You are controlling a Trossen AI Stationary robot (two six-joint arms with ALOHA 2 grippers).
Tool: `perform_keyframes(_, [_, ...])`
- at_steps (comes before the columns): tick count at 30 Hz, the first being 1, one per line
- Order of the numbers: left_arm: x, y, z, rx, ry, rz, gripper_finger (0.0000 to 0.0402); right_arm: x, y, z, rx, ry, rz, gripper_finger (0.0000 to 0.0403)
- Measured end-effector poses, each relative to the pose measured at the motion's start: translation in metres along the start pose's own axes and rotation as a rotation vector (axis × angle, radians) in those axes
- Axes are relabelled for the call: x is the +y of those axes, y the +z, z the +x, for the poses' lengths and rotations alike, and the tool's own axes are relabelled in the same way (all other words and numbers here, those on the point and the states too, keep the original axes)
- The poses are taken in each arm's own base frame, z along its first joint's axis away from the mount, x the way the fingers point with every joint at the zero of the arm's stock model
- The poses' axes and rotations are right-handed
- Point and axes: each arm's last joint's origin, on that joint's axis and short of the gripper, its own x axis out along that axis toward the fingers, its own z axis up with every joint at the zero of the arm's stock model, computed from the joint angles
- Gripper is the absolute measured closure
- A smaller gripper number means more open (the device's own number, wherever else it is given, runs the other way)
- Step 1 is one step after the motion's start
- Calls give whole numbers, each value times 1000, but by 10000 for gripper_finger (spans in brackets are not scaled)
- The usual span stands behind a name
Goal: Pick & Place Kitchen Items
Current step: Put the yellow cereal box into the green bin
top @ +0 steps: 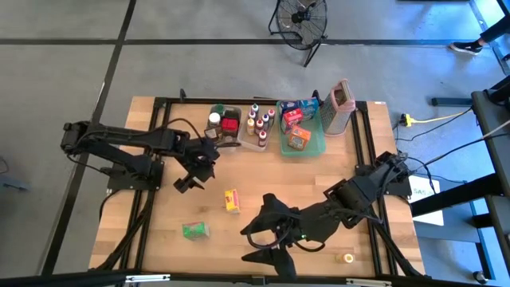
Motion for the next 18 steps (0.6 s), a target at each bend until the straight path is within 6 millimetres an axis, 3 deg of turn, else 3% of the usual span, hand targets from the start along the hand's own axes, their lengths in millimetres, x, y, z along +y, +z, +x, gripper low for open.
perform_keyframes(8, [6,-2,-2,-11,29,-38,102,-1,0,0,-8,-15,-1,98])
perform_keyframes(18, [8,-8,8,-25,55,12,102,-1,0,0,-8,-15,-1,98])
